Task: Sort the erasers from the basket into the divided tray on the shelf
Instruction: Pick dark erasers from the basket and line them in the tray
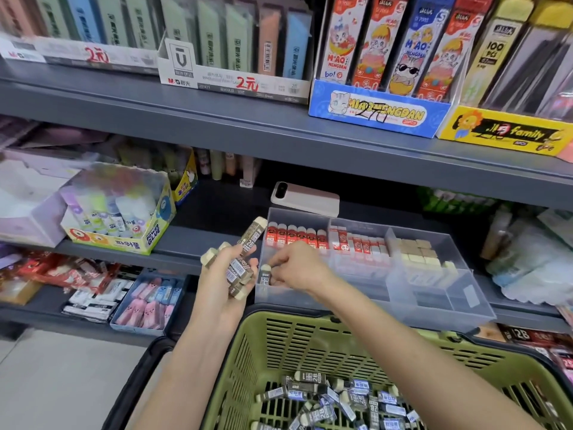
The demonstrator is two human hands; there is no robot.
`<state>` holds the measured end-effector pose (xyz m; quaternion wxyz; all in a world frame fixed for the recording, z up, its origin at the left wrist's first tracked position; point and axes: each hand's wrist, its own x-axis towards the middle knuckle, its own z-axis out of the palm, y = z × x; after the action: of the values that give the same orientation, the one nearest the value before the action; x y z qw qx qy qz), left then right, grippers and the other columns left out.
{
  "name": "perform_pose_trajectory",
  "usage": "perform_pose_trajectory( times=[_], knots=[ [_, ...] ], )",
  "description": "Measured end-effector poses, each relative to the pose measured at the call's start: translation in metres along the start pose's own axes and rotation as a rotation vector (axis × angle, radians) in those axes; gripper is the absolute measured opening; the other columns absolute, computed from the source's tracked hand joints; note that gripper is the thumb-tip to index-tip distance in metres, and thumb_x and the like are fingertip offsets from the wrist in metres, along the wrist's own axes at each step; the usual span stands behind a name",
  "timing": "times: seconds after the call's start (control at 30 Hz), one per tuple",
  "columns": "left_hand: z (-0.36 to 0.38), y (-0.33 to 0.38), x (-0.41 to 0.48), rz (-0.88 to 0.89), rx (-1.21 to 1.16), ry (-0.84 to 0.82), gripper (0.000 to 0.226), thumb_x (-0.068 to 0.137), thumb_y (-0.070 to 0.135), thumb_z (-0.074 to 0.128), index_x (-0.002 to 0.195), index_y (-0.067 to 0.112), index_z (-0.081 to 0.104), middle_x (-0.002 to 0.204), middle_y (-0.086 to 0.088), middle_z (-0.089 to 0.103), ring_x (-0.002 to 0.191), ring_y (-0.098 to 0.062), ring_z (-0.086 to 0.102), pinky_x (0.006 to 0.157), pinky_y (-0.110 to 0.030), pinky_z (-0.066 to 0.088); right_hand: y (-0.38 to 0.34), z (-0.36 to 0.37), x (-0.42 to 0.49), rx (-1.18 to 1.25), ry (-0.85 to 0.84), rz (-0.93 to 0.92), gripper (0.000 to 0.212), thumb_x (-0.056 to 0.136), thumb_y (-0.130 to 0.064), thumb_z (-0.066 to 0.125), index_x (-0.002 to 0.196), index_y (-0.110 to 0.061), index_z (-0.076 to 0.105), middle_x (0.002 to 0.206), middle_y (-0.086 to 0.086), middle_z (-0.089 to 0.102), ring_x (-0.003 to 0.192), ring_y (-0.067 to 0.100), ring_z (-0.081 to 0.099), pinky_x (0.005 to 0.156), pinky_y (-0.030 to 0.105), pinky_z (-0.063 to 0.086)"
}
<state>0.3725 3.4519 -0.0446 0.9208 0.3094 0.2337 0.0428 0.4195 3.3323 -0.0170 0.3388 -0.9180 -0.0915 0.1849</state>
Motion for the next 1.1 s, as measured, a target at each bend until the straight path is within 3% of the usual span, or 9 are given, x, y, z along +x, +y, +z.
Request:
perform_pose_trajectory(
  times=[0.13,0.23,0.33,0.43,0.57,0.67,0.77,0.9,1.1],
  knots=[
    [-0.001,-0.003,-0.004,0.099,-0.016,0.016,0.022,0.086,0.006,0.062,0.076,0.019,0.048,0.091,-0.008,0.067,0.077,-0.016,0.063,0.057,-0.022,0.053,0.002,-0.010,-0.003,-0.027,-0.166,0.011,0.034,0.092,-0.001,0.045,0.120,-0.006,0.063,0.106,0.011,0.068,0.087,0.013,0.058,0.087,0.029,0.050],
    [0.000,-0.003,-0.007,0.135,-0.002,0.013,0.022,0.086,0.006,0.063,0.076,0.019,0.048,0.083,-0.005,0.070,0.066,-0.014,0.066,0.055,-0.022,0.053,0.002,-0.017,-0.011,0.043,-0.125,-0.041,0.037,0.094,-0.001,0.043,0.128,-0.010,0.055,0.100,0.009,0.067,0.065,0.005,0.058,0.064,0.018,0.051],
    [0.002,-0.003,-0.009,0.208,0.030,0.011,0.020,0.086,0.003,0.061,0.080,0.019,0.051,0.067,0.005,0.069,0.058,-0.009,0.066,0.053,-0.022,0.053,-0.003,-0.020,-0.020,0.388,0.069,-0.141,0.019,0.096,-0.018,0.051,0.108,-0.013,0.064,0.073,0.004,0.062,0.057,0.015,0.058,0.056,0.028,0.055],
    [0.002,-0.004,-0.010,0.290,0.092,0.006,0.021,0.085,-0.001,0.061,0.079,0.019,0.054,0.063,0.009,0.065,0.058,-0.007,0.065,0.054,-0.022,0.053,-0.014,-0.021,-0.023,0.605,0.076,-0.150,0.028,0.090,-0.029,0.060,0.111,-0.010,0.061,0.075,0.006,0.063,0.060,0.017,0.060,0.063,0.035,0.059],
    [0.003,-0.004,-0.013,0.360,0.131,-0.041,0.021,0.080,-0.001,0.064,0.079,0.018,0.055,0.065,0.007,0.065,0.062,-0.009,0.066,0.054,-0.022,0.052,-0.023,-0.024,-0.021,0.703,0.057,-0.202,0.004,0.090,-0.011,0.060,0.093,-0.011,0.063,0.074,0.006,0.062,0.053,0.005,0.059,0.056,0.020,0.055],
    [0.004,-0.004,-0.015,0.370,0.141,-0.073,0.020,0.070,0.012,0.070,0.081,0.018,0.055,0.065,0.000,0.068,0.062,-0.011,0.066,0.053,-0.023,0.052,-0.017,-0.035,-0.018,0.739,0.137,-0.229,0.004,0.087,-0.009,0.064,0.084,-0.006,0.064,0.068,0.009,0.063,0.049,0.007,0.058,0.052,0.018,0.051],
    [0.003,-0.003,-0.015,0.336,0.100,-0.037,0.023,0.066,0.019,0.072,0.082,0.017,0.056,0.062,0.001,0.065,0.059,-0.011,0.065,0.051,-0.023,0.052,-0.001,-0.056,-0.016,0.395,0.243,-0.226,0.016,0.082,-0.019,0.071,0.080,-0.003,0.066,0.056,0.005,0.062,0.040,0.010,0.053,0.047,0.022,0.047],
    [0.003,-0.004,-0.014,0.340,0.105,-0.016,0.024,0.067,0.024,0.072,0.082,0.016,0.056,0.061,0.001,0.065,0.059,-0.010,0.065,0.051,-0.023,0.052,0.007,-0.043,-0.018,-0.082,-0.008,-0.150,0.017,0.081,-0.022,0.072,0.081,-0.007,0.066,0.054,0.001,0.063,0.040,0.008,0.058,0.048,0.020,0.048],
    [0.003,-0.005,-0.014,0.363,0.102,0.010,0.024,0.067,0.028,0.072,0.082,0.016,0.057,0.061,0.001,0.065,0.060,-0.010,0.065,0.050,-0.023,0.052,0.004,-0.014,-0.006,-0.230,-0.015,-0.120,0.020,0.086,-0.013,0.065,0.105,-0.005,0.066,0.101,0.011,0.069,0.088,0.024,0.066,0.084,0.037,0.052]
  ],
)
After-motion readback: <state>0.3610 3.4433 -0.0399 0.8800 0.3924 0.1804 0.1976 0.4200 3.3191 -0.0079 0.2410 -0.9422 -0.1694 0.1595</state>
